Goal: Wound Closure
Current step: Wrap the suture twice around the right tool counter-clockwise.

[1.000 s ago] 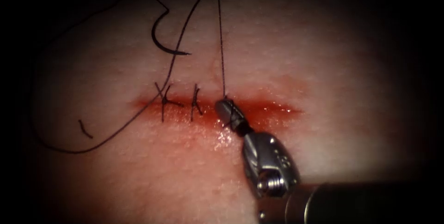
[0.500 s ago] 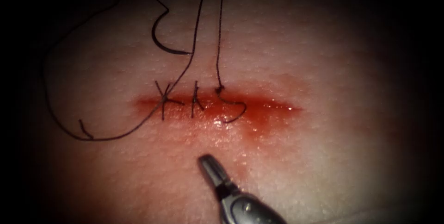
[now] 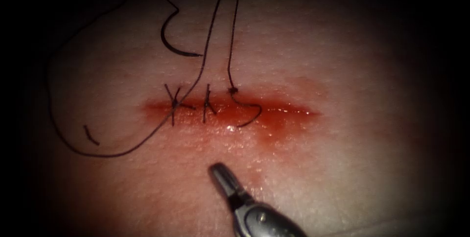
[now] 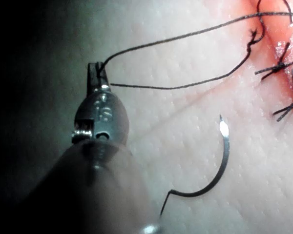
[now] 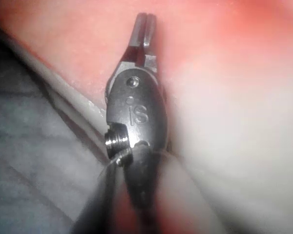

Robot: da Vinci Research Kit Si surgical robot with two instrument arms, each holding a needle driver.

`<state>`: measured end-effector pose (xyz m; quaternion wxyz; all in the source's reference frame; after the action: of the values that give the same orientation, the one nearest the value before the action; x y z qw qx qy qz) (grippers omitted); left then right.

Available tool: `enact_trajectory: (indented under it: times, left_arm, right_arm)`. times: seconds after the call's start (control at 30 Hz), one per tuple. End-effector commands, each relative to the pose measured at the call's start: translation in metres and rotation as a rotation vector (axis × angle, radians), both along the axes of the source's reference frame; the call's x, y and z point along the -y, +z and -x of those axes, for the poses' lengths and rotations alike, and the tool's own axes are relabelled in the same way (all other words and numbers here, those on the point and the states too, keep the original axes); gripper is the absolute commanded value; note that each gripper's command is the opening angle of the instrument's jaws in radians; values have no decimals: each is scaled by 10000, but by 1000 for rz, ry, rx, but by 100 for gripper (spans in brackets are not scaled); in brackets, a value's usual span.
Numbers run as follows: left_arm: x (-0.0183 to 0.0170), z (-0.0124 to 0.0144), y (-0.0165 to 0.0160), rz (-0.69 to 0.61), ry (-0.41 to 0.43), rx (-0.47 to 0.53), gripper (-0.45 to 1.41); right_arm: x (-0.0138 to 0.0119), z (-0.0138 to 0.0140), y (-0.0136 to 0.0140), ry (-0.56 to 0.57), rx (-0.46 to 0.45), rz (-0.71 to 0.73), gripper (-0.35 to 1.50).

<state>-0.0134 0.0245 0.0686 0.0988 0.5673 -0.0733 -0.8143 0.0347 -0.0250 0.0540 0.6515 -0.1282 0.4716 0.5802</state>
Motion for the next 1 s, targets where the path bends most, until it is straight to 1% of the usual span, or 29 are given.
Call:
enact_trajectory:
  times: [0.03,0.07,0.1,0.13,0.17,0.2,0.23,0.27,0.33,0.43,0.47,0.5,0.53,0.6,0.63,0.7,0.73,0.83,0.87,0.9,0.93,0.97,1.0]
  left_arm:
    - [-4,3,2,0,2,2,-45]
    - [3,0,-3,-11,5,7,-45]
    - [6,-2,-6,-17,7,11,-45]
    - [12,-6,-13,-28,12,19,-45]
    - [15,-8,-16,-28,15,20,-45]
    - [21,-11,-24,-28,20,21,-45]
    - [26,-13,-30,-34,22,23,-45]
    - [32,-16,-39,-40,26,26,-45]
    - [42,-19,-52,-46,30,28,-45]
    - [52,-21,-68,-47,37,31,-45]
    - [55,-21,-70,-46,41,36,-45]
    - [59,-21,-70,-43,42,35,-45]
    - [60,-20,-70,-47,40,35,-45]
    - [64,-18,-68,-49,40,35,-45]
    - [65,-18,-67,-48,41,37,-45]
    - [66,-18,-66,-46,41,37,-45]
    - [67,-18,-66,-45,41,37,-45]
    - [71,-18,-66,-47,41,36,-45]
    - [72,-18,-66,-52,40,36,-45]
    - [73,-19,-66,-51,41,36,-45]
    - [74,-20,-65,-51,43,37,-45]
    - [73,-22,-64,-51,44,39,-45]
    - [73,-23,-62,-56,44,39,-45]
  right_arm:
    - [-5,0,-1,-15,24,35,-27]
    - [-11,1,-8,-21,36,48,-8]
    - [-13,2,-11,-29,47,55,2]
    - [-18,2,-16,-46,74,72,20]
    - [-21,3,-17,-50,77,73,32]
    - [-27,3,-19,-62,100,81,59]
    - [-33,4,-19,-78,127,94,78]
    - [-38,4,-18,-82,137,96,79]
    - [-45,5,-16,-90,158,103,66]
    - [-65,7,-8,-105,210,116,71]
    - [-73,7,-5,-104,221,112,74]
    - [-82,7,0,-108,239,106,83]
    - [-85,7,3,-109,244,101,84]
    - [-94,8,14,-134,243,81,69]
    - [-100,8,23,-144,245,73,67]
    - [-106,9,34,-150,250,66,72]
    - [-109,9,39,-151,252,65,59]
    - [-116,7,47,-171,253,45,-7]
    - [-116,7,48,-173,254,43,-13]
    - [-115,7,49,-174,253,45,4]
    - [-111,9,47,-178,249,47,12]
    - [-106,13,41,-188,240,48,4]
    - [-103,17,36,-186,232,60,7]
